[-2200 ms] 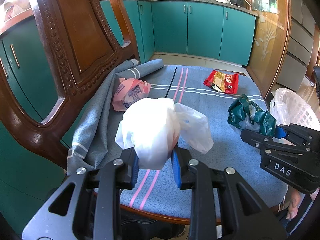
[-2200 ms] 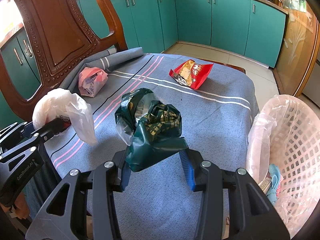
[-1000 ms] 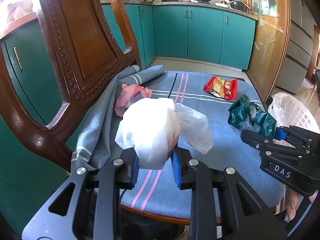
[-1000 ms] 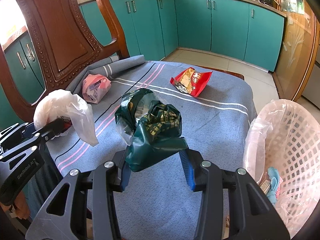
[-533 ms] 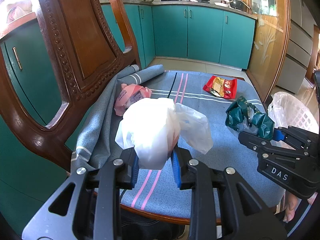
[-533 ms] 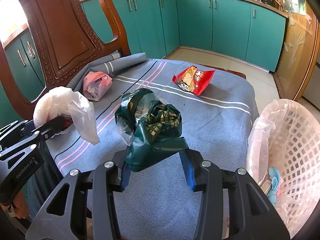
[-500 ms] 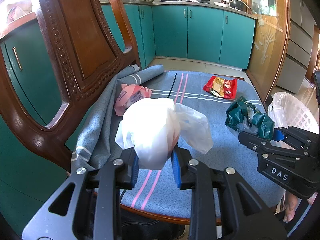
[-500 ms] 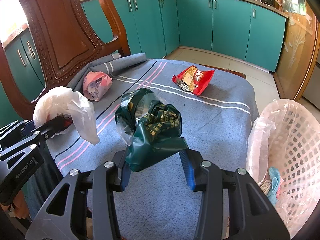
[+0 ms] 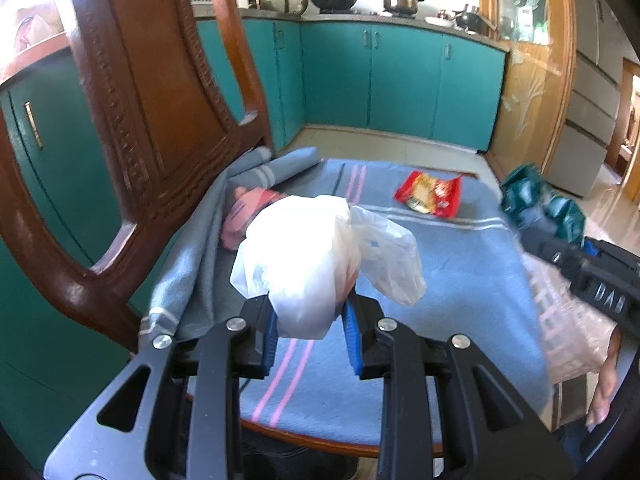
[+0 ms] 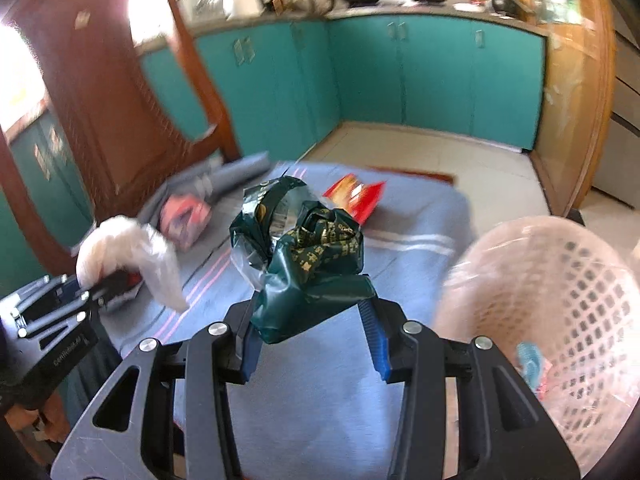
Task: Collect trash
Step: 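Open both tools over the basket, dropping the green and white bags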
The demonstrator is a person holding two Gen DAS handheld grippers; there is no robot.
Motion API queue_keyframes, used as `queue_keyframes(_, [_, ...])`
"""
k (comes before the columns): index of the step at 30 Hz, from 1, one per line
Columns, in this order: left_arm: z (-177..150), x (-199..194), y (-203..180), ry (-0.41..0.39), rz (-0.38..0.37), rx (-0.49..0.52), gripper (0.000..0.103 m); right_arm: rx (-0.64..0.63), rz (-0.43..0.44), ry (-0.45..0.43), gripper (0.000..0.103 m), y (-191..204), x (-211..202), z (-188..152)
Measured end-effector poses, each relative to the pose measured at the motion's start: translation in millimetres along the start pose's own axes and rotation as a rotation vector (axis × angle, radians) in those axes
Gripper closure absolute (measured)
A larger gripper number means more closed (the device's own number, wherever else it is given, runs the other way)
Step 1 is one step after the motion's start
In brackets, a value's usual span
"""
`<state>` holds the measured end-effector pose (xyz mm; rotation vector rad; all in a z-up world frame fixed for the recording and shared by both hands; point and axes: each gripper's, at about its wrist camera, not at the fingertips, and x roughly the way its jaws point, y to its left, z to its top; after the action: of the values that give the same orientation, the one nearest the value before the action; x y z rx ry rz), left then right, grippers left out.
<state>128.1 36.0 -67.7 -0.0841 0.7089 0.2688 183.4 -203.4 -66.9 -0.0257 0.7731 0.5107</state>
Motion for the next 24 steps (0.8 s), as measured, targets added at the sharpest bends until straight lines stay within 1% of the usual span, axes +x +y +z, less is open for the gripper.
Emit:
queue_keyframes(3, [5.3, -4.2, -11.5, -0.018, -0.029, 0.013, 0.074, 0.049, -0.089, -0.072, 0.059, -31.9, -22.8, 5.8])
queue_keyframes(5, [7.7, -4.5, -19.8, -0.022, -0.053, 0.022, 0.074, 0.092, -0.154, -0.098, 0.059, -54.3, -33.1, 6.6])
queue_keyframes(7, [7.5, -6.1, -27.8, -0.025, -0.067, 0.032, 0.074, 0.161, -0.191, -0.089, 0.059, -83.4, -39.4, 4.1])
queue_keyframes(12, [7.3, -5.8, -43.6, -0.023, -0.099, 0.047, 0.074, 0.290, -0.256, -0.062, 0.059, -128.9, -48.0, -10.5])
queue_keyframes(15, [8.1, -8.0, -53.3, -0.028, -0.120, 0.056, 0.074, 0.313, -0.296, -0.040, 0.059, -140.5, -50.5, -18.9])
queue_keyframes(19, [9.8, -8.9, -65.0, -0.033, -0.149, 0.070, 0.074, 0.322, -0.316, -0.010, 0.059, -148.2, -51.4, -28.3])
queue_keyframes(22, [11.1, -9.3, -72.0, -0.031, -0.173, 0.078, 0.074, 0.315, -0.334, 0.021, 0.059, -149.5, -49.1, -34.9])
queue_keyframes(24, [13.3, -9.9, -78.4, -0.033, -0.192, 0.083, 0.074, 0.290, -0.368, 0.035, 0.059, -149.0, -48.1, -37.0])
